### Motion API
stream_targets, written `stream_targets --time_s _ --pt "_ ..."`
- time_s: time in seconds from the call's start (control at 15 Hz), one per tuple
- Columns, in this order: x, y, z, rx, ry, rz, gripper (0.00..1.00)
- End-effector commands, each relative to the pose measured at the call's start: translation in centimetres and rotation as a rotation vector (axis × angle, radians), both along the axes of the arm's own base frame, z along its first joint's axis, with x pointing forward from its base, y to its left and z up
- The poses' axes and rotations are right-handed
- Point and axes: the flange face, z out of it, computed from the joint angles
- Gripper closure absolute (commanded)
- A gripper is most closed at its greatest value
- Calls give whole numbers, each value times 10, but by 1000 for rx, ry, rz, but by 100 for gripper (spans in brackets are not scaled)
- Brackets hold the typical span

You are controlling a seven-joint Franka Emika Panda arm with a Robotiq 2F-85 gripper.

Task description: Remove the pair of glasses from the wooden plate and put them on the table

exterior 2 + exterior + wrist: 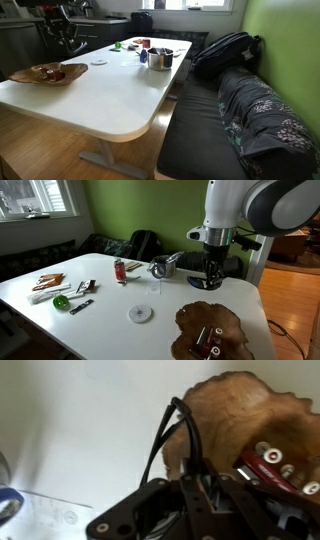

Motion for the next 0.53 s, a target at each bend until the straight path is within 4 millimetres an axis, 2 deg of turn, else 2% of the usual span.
stream_targets --time_s 0.0,0.13,0.27,0.4,0.47 --pt "56 -80 -11 4 -64 -192 96" --pt "86 -126 -5 5 -91 -310 96" --pt "106 -168 -14 4 -76 -436 96" --pt "105 -201 -36 -4 -39 -540 96" --pt "99 -215 -51 -15 -18 -589 96"
